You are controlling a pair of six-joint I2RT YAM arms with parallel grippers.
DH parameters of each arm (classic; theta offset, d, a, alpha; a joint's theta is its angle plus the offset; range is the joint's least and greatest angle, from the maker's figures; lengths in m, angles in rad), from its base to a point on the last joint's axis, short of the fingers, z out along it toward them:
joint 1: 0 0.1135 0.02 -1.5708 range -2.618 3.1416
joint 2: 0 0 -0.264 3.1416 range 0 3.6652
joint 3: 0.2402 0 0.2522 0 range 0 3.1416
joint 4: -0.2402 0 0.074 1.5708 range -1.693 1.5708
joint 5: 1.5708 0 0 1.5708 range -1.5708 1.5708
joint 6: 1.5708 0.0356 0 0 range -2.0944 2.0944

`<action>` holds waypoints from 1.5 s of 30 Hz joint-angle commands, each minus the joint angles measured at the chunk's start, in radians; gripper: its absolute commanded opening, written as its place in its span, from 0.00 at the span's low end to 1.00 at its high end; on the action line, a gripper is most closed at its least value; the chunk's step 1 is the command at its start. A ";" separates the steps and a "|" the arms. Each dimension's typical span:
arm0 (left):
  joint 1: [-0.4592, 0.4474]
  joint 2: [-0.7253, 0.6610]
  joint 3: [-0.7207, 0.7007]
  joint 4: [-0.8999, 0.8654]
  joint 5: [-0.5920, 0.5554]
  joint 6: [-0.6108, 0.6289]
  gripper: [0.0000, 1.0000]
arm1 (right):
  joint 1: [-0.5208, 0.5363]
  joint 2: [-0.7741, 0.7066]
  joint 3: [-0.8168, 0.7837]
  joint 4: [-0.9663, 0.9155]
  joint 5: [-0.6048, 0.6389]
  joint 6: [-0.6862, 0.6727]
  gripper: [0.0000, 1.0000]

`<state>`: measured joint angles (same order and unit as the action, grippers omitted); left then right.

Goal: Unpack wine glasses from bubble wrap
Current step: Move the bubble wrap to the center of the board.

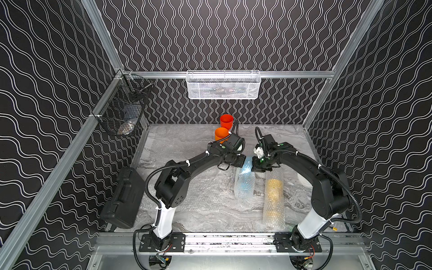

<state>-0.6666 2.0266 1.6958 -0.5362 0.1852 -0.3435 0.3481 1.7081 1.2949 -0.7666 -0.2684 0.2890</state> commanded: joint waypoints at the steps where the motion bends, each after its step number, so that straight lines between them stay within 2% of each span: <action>1: 0.001 0.039 0.086 -0.014 0.010 -0.004 0.00 | -0.037 -0.002 0.035 0.019 0.003 -0.018 0.06; 11: 0.001 0.239 0.432 -0.087 0.007 0.003 0.00 | -0.219 0.056 0.170 0.119 -0.063 0.015 0.06; 18: 0.008 0.393 0.666 -0.053 -0.006 -0.022 0.00 | -0.301 0.178 0.328 0.148 -0.098 0.043 0.06; 29: 0.033 0.561 0.799 0.193 -0.019 -0.142 0.00 | -0.351 0.389 0.521 0.208 -0.123 0.087 0.06; 40: 0.048 0.643 0.808 0.375 -0.078 -0.175 0.00 | -0.383 0.509 0.604 0.297 -0.153 0.142 0.07; 45: 0.057 0.668 0.805 0.407 -0.076 -0.190 0.00 | -0.399 0.574 0.676 0.268 -0.155 0.135 0.07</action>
<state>-0.6147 2.6865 2.4943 -0.2031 0.1226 -0.5034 -0.0441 2.2665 1.9465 -0.5232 -0.4126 0.4118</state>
